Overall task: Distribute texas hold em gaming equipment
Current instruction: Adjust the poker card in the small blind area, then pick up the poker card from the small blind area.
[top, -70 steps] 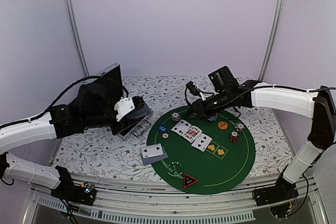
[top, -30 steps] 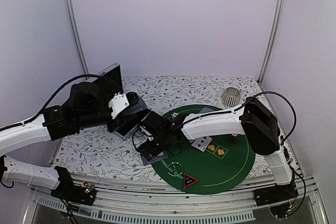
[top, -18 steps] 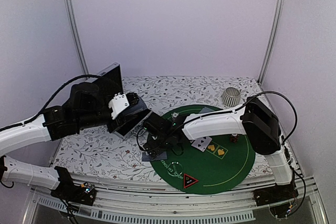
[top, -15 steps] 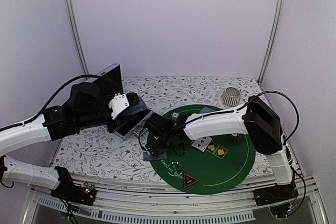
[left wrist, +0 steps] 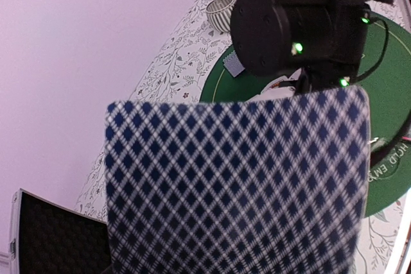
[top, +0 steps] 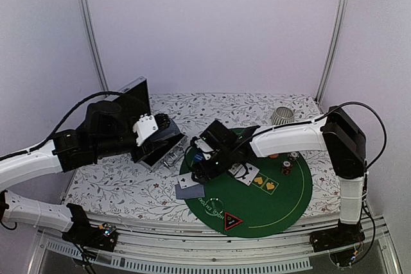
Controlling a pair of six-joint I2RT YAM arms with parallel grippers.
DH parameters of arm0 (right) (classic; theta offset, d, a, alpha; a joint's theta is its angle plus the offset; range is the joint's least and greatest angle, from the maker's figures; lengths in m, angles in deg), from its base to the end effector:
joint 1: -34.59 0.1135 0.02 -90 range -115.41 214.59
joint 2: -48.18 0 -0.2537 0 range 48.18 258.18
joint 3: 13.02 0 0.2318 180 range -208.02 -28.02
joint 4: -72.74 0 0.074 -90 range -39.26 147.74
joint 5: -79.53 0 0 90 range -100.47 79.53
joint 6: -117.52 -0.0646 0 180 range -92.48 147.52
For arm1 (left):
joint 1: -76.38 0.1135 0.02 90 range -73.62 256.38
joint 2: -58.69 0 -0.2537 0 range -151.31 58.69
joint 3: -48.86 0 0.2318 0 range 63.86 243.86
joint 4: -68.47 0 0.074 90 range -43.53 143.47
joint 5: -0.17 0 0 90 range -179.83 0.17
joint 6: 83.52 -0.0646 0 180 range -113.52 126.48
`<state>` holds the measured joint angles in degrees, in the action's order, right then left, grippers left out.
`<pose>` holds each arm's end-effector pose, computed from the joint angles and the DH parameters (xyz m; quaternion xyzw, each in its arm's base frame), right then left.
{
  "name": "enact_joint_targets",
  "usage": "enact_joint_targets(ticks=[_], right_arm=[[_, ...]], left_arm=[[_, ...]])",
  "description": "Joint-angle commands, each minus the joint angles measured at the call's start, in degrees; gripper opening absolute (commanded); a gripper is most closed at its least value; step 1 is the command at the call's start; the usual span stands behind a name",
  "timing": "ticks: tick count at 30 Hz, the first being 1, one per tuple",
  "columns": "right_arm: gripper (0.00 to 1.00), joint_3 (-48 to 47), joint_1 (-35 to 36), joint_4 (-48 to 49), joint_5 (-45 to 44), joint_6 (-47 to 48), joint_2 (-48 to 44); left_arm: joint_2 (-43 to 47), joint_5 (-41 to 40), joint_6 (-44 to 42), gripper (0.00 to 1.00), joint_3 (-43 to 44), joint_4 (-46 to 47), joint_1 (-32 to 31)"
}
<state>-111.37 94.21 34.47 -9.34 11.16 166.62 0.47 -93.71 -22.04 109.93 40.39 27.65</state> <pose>0.2170 0.3727 0.1390 -0.3571 0.8933 0.1753 0.2090 0.1637 -0.1799 0.2817 0.5127 0.6707 -0.0658 0.5320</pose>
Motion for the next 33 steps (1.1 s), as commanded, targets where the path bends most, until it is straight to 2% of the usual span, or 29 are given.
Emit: enact_joint_targets(ticks=[1,5,12,18,28,33], right_arm=[[0.78,6.3,-5.1,12.1,21.1,-7.0,-4.8],[0.61,12.9,-8.8,21.0,28.3,-13.9,-5.6],[0.43,13.3,-9.2,26.0,33.1,-18.3,-0.9],[0.37,13.4,-10.5,26.7,31.9,-18.9,2.0],[0.36,13.7,-11.2,27.0,31.5,-18.7,3.1],[0.35,12.6,-11.7,28.1,34.8,-19.2,5.8]], left_arm=[[0.3,0.7,-0.1,0.42,-0.4,1.6,-0.3],[0.5,1.0,-0.1,0.42,-0.4,1.6,-0.2],[0.6,1.3,0.0,0.42,-0.4,1.5,-0.3],[0.8,1.3,0.0,0.42,-0.4,1.5,-0.4],[0.8,1.6,0.0,0.42,-0.4,1.5,-0.3],[0.8,1.5,-0.1,0.42,-0.4,1.5,-0.3]])
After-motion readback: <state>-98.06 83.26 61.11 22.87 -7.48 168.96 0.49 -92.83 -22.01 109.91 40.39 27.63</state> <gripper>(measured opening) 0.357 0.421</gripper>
